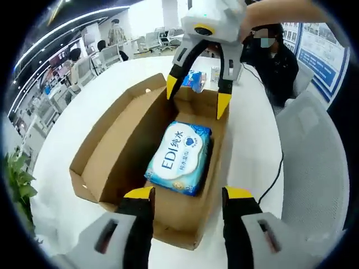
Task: Operate the shoe box by opening the lid, removing the specified soft item, and placing it in the target area until the item is outside and the box remains undamaged.
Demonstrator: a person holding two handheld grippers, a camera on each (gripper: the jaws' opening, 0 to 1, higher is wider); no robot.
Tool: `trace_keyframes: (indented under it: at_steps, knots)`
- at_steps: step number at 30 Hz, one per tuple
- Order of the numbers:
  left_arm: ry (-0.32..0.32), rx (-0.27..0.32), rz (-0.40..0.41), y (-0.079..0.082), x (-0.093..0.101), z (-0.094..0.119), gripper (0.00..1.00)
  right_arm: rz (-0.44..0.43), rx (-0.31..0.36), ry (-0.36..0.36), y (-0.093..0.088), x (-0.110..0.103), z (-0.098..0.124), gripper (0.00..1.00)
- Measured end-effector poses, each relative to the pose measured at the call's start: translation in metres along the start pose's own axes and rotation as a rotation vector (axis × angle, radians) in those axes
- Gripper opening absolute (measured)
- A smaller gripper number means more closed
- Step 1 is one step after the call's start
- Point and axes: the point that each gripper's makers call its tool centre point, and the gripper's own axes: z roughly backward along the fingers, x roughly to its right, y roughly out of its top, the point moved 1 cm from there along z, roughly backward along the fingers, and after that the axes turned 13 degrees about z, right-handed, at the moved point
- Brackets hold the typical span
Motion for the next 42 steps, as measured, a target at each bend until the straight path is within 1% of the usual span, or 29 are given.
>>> trace_keyframes:
  at_steps: [2, 5, 7, 8, 9, 10, 11, 12, 13, 15, 16, 19, 21, 22, 23, 25, 30, 32, 36, 39, 40, 41, 42]
  knots:
    - [0.015, -0.006, -0.028, 0.002, -0.006, 0.002, 0.52, 0.011, 0.007, 0.007, 0.002, 0.001, 0.004, 0.59]
    - [0.037, 0.025, -0.024, 0.008, -0.016, 0.0, 0.52, 0.021, 0.012, 0.01, 0.002, 0.001, 0.003, 0.61]
    - [0.049, 0.031, -0.002, 0.008, -0.022, -0.005, 0.54, 0.019, 0.014, 0.004, 0.003, 0.004, -0.001, 0.62]
    - [0.051, 0.028, -0.004, 0.008, -0.023, -0.008, 0.54, 0.011, 0.018, 0.004, 0.003, 0.004, -0.005, 0.63]
    - [0.053, 0.028, -0.008, 0.007, -0.023, -0.013, 0.54, 0.009, 0.018, 0.006, 0.003, 0.004, -0.007, 0.64]
    - [0.053, 0.021, -0.033, 0.006, -0.021, -0.016, 0.54, 0.008, 0.017, 0.013, 0.003, 0.002, -0.01, 0.66]
    - [0.05, -0.004, -0.106, 0.002, -0.019, -0.023, 0.54, 0.009, 0.013, 0.026, 0.002, 0.0, -0.013, 0.67]
    - [0.046, -0.022, -0.126, -0.001, -0.018, -0.027, 0.54, 0.014, 0.01, 0.029, 0.001, -0.001, -0.016, 0.67]
    - [0.045, -0.022, -0.103, -0.002, -0.017, -0.033, 0.55, 0.024, 0.013, 0.037, 0.001, -0.002, -0.02, 0.66]
    - [0.025, -0.018, -0.086, -0.002, -0.018, -0.039, 0.58, 0.026, 0.016, 0.042, 0.0, -0.004, -0.026, 0.67]
    - [0.009, -0.024, -0.087, -0.004, -0.017, -0.044, 0.59, 0.027, 0.011, 0.047, -0.001, -0.004, -0.03, 0.68]
    - [-0.006, -0.048, -0.11, -0.01, -0.019, -0.053, 0.57, 0.03, -0.005, 0.051, -0.008, -0.002, -0.04, 0.69]
    - [-0.007, -0.041, -0.117, -0.01, -0.022, -0.056, 0.59, 0.009, -0.003, 0.062, -0.011, -0.002, -0.047, 0.69]
    - [-0.039, -0.037, -0.104, -0.01, -0.02, -0.06, 0.6, 0.004, -0.004, 0.068, -0.012, -0.003, -0.049, 0.69]
    - [-0.051, -0.043, -0.097, -0.011, -0.019, -0.062, 0.61, 0.003, -0.006, 0.076, -0.013, -0.005, -0.053, 0.69]
    - [-0.03, -0.065, -0.121, -0.016, -0.026, -0.07, 0.62, 0.012, -0.019, 0.087, -0.017, -0.007, -0.059, 0.7]
    - [-0.053, -0.077, -0.113, -0.019, -0.031, -0.085, 0.69, 0.02, -0.046, 0.083, -0.022, -0.006, -0.071, 0.7]
    - [-0.06, -0.087, -0.107, -0.02, -0.031, -0.09, 0.73, 0.015, -0.055, 0.101, -0.025, -0.008, -0.076, 0.7]
    - [-0.084, -0.105, -0.116, -0.023, -0.032, -0.097, 0.77, 0.026, -0.063, 0.12, -0.028, -0.011, -0.083, 0.71]
    - [-0.074, -0.121, -0.113, -0.028, -0.033, -0.104, 0.83, 0.013, -0.081, 0.139, -0.033, -0.015, -0.089, 0.71]
    - [-0.07, -0.129, -0.137, -0.029, -0.033, -0.106, 0.82, 0.016, -0.079, 0.139, -0.035, -0.015, -0.091, 0.71]
    - [-0.086, -0.118, -0.142, -0.029, -0.03, -0.107, 0.82, 0.022, -0.079, 0.138, -0.036, -0.016, -0.092, 0.71]
    - [-0.097, -0.124, -0.167, -0.031, -0.028, -0.109, 0.8, 0.031, -0.076, 0.132, -0.036, -0.017, -0.092, 0.71]
